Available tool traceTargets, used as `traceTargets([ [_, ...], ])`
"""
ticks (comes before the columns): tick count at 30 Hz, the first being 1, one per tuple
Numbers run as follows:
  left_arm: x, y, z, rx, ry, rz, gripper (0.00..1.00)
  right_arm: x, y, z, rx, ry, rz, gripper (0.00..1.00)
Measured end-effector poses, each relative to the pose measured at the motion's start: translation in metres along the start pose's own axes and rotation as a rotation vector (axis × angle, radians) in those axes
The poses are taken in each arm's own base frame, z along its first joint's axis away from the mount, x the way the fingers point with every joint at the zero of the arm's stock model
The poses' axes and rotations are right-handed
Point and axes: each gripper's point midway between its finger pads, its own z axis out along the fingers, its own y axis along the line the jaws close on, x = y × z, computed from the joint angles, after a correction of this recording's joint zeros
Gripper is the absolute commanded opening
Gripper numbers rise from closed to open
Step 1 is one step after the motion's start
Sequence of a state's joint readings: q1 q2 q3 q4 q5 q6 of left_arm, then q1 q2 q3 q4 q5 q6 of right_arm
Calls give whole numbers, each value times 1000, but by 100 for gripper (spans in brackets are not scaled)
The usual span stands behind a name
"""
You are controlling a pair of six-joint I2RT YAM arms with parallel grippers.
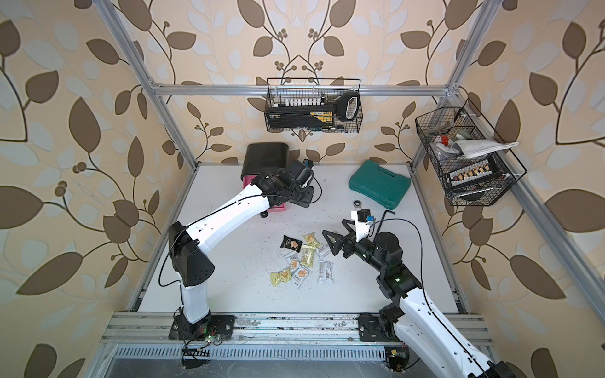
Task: Place the cookies into the drawer by color
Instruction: Place the cookie in the drawer.
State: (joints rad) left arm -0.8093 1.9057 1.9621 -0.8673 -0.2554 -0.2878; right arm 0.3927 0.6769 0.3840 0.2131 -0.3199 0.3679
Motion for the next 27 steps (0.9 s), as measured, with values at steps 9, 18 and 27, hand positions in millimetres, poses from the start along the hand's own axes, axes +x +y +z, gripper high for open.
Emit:
traceTargets([
  [9,9,95,14,-145,54,-103,21,1,-2,1,9,4,2,99],
  [18,28,132,32,-206,112,-149,23,4,-4,3,13,14,6,99],
  [27,40,128,70,-193,159,-149,26,4,-4,3,13,14,6,99],
])
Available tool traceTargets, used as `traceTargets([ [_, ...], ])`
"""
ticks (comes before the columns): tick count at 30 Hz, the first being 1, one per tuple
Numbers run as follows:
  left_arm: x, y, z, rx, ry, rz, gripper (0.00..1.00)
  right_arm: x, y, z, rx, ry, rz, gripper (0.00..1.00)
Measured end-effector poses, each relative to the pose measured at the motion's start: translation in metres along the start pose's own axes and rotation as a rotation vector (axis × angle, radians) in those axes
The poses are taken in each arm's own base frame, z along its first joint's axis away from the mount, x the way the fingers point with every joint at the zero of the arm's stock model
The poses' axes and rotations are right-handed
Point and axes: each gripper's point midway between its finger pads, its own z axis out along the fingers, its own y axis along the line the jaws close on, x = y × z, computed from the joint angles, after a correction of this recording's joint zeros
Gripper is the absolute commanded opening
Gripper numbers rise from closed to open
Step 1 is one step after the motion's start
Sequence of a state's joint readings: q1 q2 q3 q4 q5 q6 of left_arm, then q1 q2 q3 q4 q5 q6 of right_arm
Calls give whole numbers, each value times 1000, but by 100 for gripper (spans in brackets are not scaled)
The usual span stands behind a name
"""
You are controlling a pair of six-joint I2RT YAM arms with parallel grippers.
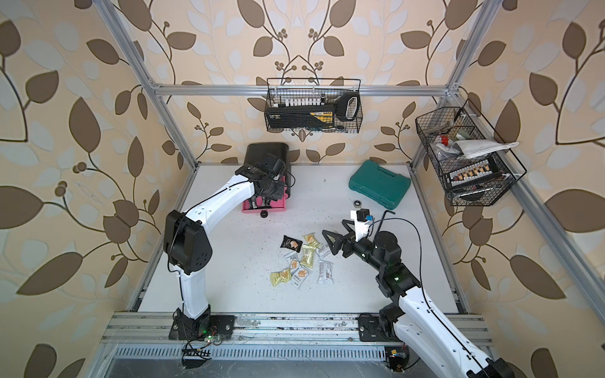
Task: Place the cookies into the drawer by color
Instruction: Place the cookie in the drawer, then pick up the cookie at the center of the board.
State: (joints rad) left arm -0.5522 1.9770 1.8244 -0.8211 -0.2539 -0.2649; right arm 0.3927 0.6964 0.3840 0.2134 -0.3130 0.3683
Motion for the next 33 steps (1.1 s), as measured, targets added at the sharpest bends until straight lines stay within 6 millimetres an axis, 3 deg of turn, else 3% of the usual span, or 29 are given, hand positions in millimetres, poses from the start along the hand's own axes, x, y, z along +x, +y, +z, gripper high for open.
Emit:
traceTargets([
  [6,7,-1,18,-10,35,-9,39,0,0,0,0,0,0,99],
  [15,13,-3,21,9,45,-19,43,0,0,0,-1,-2,-1,99],
  [19,5,-9,-5,69,2,-32,46,0,0,0,-1,-2,-1,99],
  [25,0,-30,-80,185,-133,-16,39,-1,0,0,-1,-2,-1,99],
  [29,42,-79,-107,238,-139,123,39,-1,0,0,-1,-2,-1,99],
  [33,104,-121,-89,237,-21,305,47,-1,0,0,-1,-2,-1,99],
])
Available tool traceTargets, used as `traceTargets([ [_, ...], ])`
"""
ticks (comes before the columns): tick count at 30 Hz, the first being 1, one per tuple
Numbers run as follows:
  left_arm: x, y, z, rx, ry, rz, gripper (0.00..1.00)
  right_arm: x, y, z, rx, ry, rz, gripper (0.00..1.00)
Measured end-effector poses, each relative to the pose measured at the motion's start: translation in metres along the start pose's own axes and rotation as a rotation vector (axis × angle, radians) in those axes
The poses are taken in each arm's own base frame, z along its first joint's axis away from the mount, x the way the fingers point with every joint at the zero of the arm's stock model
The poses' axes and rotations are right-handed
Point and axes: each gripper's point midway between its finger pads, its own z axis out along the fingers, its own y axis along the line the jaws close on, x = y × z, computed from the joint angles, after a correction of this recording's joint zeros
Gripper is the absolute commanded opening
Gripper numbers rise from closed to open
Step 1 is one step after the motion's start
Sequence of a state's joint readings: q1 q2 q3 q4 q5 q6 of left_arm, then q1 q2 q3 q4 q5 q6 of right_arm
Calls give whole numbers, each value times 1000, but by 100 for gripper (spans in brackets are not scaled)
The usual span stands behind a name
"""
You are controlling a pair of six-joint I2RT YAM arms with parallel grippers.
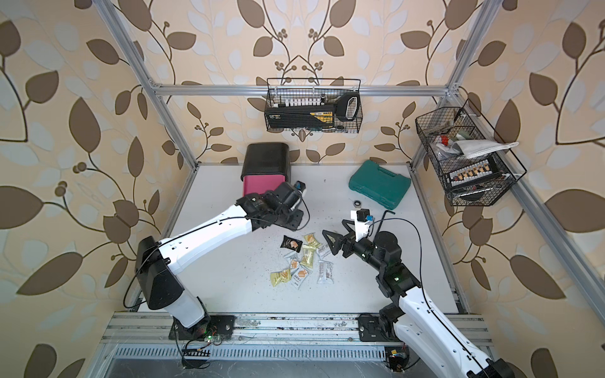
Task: Place the cookies into the drawer by color
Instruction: Pick up the cookie at the center of the board.
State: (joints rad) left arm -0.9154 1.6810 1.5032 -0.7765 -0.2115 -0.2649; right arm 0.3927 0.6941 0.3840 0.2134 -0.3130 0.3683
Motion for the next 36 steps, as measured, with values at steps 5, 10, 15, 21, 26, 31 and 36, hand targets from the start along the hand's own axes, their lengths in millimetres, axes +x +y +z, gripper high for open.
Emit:
traceTargets([
  [5,46,14,46,-104,186,14,98,0,0,0,0,1,0,99],
  [10,59,20,74,-147,246,-71,98,0,0,0,1,1,0,99],
  [15,72,20,106,-188,291,-113,98,3,-2,2,4,10,4,99],
  [21,76,22,119,-185,307,-142,98,4,-3,3,6,17,6,99],
  [26,82,24,126,-171,311,-180,98,4,-3,3,7,17,6,99],
  [31,94,23,131,-154,334,-225,96,6,-4,4,8,23,8,99],
  [36,92,17,137,-113,315,-284,83,7,-4,5,10,28,10,99],
])
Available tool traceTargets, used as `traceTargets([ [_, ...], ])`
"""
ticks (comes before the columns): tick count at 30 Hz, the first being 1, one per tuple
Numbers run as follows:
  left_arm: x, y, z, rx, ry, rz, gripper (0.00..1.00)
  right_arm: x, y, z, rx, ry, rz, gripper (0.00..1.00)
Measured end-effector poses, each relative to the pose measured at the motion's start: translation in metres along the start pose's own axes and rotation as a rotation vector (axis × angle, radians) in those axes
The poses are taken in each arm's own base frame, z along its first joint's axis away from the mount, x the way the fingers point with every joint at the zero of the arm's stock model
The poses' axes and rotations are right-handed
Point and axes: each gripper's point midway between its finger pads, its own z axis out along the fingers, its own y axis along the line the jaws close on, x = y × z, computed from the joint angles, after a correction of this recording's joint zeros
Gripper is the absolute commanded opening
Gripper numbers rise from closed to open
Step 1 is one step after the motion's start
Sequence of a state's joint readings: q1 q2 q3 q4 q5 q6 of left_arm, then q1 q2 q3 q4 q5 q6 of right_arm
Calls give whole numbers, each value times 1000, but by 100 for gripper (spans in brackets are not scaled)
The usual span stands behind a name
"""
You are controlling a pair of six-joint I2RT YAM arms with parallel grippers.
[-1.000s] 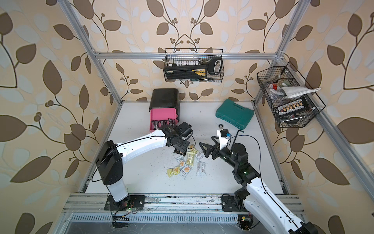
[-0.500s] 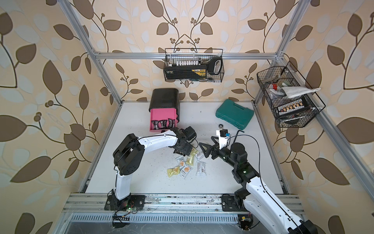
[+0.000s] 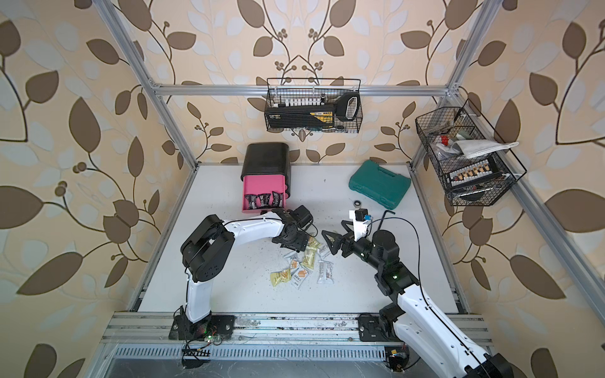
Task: Place the cookies into the drawer by color
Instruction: Pick up the cookie at the center of the board.
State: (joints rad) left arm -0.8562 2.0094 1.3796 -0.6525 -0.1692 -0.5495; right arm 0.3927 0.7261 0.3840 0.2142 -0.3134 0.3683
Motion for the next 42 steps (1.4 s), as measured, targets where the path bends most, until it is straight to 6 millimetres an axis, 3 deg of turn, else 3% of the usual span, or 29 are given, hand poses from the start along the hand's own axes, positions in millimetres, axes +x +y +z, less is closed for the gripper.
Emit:
traceTargets([
  [10,-1,-3,1,29,-25,-43,55,0,0,0,1,1,0,99],
  [20,1,-3,-3,47,-29,-67,51,0,0,0,1,1,0,99],
  [26,7,-8,-17,97,-13,-67,51,0,0,0,1,1,0,99],
  [34,-12,-19,-66,182,-92,-68,53,0,0,0,1,1,0,99],
  [42,-68,-16,-156,238,-301,-33,54,0,4,1,-25,1,-6,99],
])
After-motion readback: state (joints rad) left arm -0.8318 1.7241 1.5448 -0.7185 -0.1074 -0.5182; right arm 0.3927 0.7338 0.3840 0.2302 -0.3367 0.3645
